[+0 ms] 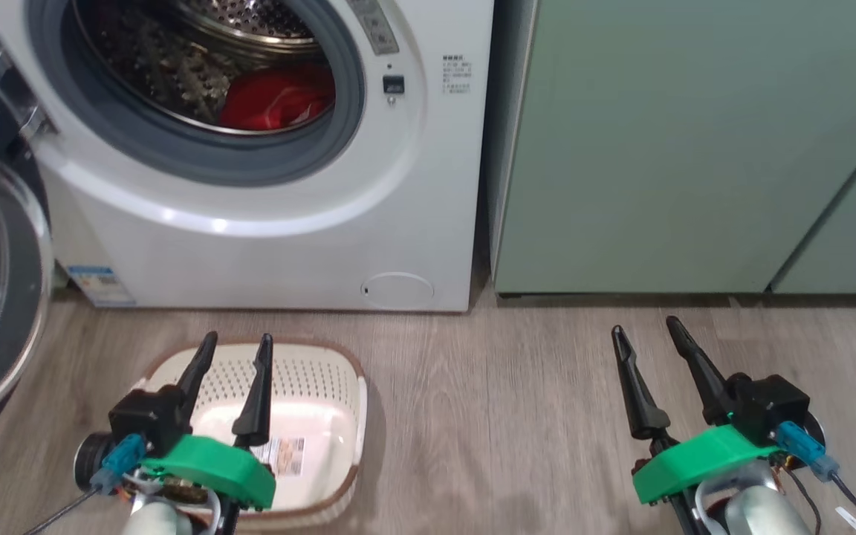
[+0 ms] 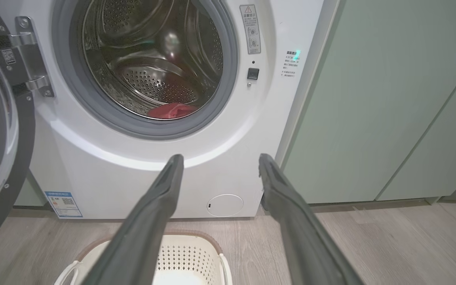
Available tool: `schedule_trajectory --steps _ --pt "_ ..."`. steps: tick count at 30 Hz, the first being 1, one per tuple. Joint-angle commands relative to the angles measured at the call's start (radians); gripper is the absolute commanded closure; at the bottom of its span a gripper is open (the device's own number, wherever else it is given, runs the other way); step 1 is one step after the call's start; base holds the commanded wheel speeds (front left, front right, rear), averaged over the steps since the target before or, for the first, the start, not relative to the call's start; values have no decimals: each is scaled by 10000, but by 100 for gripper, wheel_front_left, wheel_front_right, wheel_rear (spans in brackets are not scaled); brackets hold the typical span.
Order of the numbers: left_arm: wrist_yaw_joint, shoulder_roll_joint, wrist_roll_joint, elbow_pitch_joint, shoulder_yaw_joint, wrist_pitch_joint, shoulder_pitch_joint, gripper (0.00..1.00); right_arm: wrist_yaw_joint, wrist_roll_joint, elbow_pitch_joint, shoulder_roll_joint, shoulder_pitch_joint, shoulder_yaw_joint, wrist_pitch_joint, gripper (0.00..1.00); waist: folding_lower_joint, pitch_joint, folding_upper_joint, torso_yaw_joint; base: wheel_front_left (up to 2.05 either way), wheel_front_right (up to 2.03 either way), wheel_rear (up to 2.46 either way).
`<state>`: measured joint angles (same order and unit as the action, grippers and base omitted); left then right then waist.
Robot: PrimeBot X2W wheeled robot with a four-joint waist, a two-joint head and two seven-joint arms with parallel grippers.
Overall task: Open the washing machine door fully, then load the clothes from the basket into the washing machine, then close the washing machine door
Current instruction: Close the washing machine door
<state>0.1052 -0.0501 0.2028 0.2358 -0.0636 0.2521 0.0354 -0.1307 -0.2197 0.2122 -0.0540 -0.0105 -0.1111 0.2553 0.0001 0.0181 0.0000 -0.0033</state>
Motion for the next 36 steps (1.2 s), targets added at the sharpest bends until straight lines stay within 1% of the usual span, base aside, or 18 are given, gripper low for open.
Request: schedule_trajectory --steps 1,11,18,21,36 --pt "-62 -1 34 -309 335 97 296 0 0 46 -280 37 -327 -275 65 0 -1 6 0 17 -213 213 0" --pt "-119 -1 -21 -308 269 97 270 0 0 70 -178 37 -328 -372 65 0 -1 56 0 153 -207 207 0" --pt "-146 -1 -35 -328 220 97 242 0 0 71 -133 37 -339 -397 65 0 -1 87 0 248 -126 126 0" --pt "-154 -1 -39 -326 226 97 240 0 0 69 -125 37 -355 -384 65 0 -1 92 0 287 -69 69 0" --pt "-155 -1 -29 -375 303 97 211 0 0 37 -137 37 -370 -367 65 0 -1 86 0 275 0 0 0"
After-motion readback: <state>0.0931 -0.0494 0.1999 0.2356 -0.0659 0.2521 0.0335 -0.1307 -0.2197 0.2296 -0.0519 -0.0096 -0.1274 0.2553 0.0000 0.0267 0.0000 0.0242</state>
